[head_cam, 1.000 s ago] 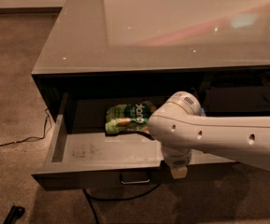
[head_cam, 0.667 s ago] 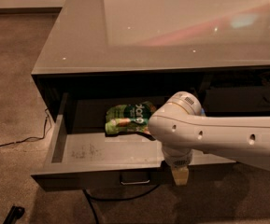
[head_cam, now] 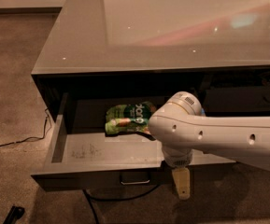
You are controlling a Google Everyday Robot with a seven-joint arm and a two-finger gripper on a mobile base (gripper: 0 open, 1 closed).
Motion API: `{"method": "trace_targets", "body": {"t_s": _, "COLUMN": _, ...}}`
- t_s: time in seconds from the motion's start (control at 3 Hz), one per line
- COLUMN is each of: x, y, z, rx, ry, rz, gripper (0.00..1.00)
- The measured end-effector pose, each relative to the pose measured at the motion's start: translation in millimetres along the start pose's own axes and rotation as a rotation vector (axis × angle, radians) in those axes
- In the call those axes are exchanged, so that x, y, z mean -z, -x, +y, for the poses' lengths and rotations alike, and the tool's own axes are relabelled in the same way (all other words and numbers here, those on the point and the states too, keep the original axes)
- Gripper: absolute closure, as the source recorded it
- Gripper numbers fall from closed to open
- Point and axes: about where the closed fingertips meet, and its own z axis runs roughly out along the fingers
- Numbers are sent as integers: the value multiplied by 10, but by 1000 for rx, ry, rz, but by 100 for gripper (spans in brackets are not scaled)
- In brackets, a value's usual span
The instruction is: Open top drawer
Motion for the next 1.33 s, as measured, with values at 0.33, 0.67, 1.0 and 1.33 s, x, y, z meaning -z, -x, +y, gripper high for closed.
{"method": "trace_targets", "body": {"t_s": 0.33, "x": 38, "y": -181, "z": 92, "rx": -42, "ry": -7, "rz": 33, "gripper": 0}}
{"method": "trace_targets", "body": {"t_s": 0.67, "x": 224, "y": -381, "z": 122, "rx": -89, "ry": -53, "rz": 81, "gripper": 0}}
{"method": "trace_targets", "body": {"t_s": 1.0, "x": 435, "y": -571, "z": 81, "rx": -134, "ry": -103, "rz": 129, "gripper": 0}}
{"method": "trace_targets", "body": {"t_s": 1.33, "x": 645, "y": -708, "z": 6, "rx": -171, "ry": -165, "rz": 186, "gripper": 19}}
